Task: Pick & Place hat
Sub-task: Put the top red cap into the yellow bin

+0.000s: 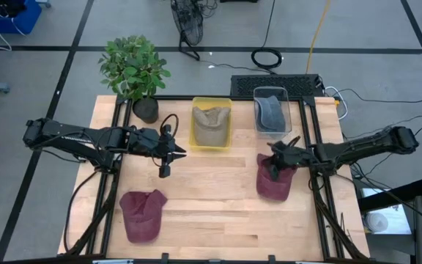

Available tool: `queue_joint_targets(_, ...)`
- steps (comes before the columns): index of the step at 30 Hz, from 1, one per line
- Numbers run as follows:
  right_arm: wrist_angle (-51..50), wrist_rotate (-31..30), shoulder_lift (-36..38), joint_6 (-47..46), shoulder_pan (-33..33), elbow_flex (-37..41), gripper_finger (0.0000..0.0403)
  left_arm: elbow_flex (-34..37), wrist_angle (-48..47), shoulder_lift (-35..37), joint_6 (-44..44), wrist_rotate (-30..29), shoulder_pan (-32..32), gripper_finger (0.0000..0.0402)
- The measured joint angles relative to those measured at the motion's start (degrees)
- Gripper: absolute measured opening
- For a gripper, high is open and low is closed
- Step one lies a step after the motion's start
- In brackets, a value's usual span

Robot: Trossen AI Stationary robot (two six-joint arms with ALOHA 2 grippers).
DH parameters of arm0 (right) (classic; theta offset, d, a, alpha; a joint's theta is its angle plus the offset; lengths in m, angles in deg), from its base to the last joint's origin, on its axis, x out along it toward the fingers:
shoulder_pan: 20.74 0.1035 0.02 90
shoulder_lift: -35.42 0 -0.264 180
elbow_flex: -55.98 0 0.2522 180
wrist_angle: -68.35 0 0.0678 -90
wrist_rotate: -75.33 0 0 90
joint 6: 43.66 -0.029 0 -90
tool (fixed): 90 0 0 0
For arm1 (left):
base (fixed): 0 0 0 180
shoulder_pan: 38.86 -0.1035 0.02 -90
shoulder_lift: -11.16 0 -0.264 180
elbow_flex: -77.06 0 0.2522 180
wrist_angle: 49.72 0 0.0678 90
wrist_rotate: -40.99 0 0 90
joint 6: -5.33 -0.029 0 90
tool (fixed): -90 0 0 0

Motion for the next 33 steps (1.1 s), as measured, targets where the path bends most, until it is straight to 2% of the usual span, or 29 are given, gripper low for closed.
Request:
queue_joint_targets(4, 4.6, 3.9, 0.0, 3.4, 5.6, 0.0, 0.0055, 0.0, -0.5, 0.0, 0.2, 0.5, 0.3, 0.0065)
queue_joint_targets(9, 10.5, 3.4, -1.2, 7.7, 11.3, 0.0, 0.0055, 0.0, -0.8, 0.0, -0.3, 3.3, 1.5, 0.0065)
queue_joint_targets(12, 10.0, 2.6, -1.2, 9.7, 12.7, -0.2, 0.0055, 0.0, -2.2, 0.7, -0.4, 3.4, 2.5, 0.0065)
queue_joint_targets(15, 2.6, 2.0, -0.8, 11.5, 13.3, -3.0, 0.0055, 0.0, -3.1, 1.6, -0.6, 3.4, 3.1, 0.0065)
queue_joint_targets(19, -11.4, -2.1, -1.5, 12.6, 13.4, -10.3, 0.0052, 0.0, -2.6, 3.2, -1.1, 3.0, 3.4, 0.0065)
queue_joint_targets(24, -26.0, -2.4, -2.9, 11.9, 13.4, -18.5, 0.005, 0.0, -2.1, 3.4, -1.1, 2.8, 3.4, 0.0065)
queue_joint_targets(26, -30.5, -1.8, -3.5, 10.3, 13.4, -19.3, 0.005, 0.0, -2.1, 3.4, -1.0, 2.8, 3.4, 0.0065)
queue_joint_targets(29, -34.9, 2.5, -4.5, 7.5, 13.4, -19.1, 0.0051, 0.0, -2.2, 3.4, -0.4, 2.8, 3.4, 0.0065)
queue_joint_targets(33, -37.7, 5.3, -5.9, 4.9, 13.4, -18.6, 0.0073, 0.0, -2.5, 3.3, 0.4, 2.8, 3.7, 0.0065)
